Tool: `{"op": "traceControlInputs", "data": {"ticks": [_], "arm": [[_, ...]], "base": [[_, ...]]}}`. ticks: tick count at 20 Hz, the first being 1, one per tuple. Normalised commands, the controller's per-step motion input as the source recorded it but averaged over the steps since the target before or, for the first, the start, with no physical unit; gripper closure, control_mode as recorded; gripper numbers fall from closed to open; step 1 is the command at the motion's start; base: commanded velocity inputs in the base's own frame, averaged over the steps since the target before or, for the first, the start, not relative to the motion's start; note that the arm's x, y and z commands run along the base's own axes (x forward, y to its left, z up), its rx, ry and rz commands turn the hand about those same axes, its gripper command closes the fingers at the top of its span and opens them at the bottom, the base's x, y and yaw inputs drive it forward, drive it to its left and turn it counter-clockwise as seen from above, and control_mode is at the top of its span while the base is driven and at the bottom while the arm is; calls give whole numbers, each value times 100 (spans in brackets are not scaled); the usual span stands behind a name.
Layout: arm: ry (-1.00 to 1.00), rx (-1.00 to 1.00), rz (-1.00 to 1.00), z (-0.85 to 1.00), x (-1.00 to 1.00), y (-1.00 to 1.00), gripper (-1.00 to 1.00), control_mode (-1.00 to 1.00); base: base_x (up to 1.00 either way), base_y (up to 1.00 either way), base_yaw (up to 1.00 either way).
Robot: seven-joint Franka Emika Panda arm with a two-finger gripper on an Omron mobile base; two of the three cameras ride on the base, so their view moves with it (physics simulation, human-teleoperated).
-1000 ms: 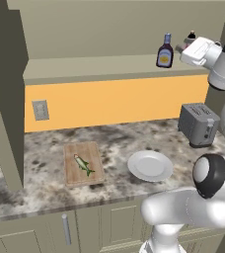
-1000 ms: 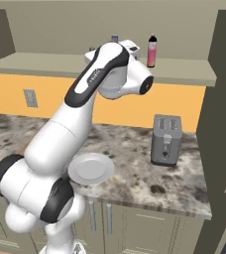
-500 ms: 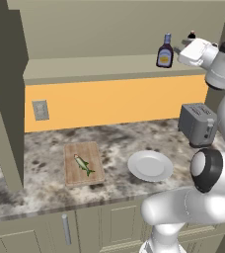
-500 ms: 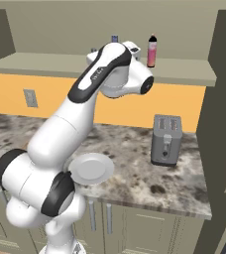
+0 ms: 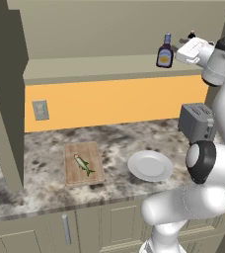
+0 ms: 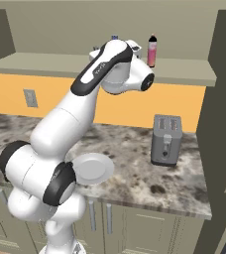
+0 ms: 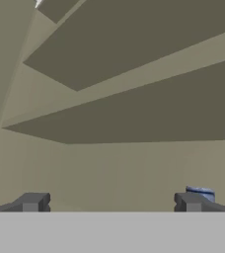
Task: Pick the fish from the plate and place it on the cutting board. Then pick the condiment bottle from the cabinet and place it next to the cutting board.
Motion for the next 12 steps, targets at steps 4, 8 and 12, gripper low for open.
{"op": "traceControlInputs", "data": {"ticks": [4, 8, 12], "arm": [[1, 0, 0, 0, 25, -7, -100, -100], [2, 0, 0, 0, 26, -3, -100, -100], [2, 0, 0, 0, 26, 0, -100, -100]], "base": [[0, 0, 0], [0, 0, 0], [0, 0, 0]]}}
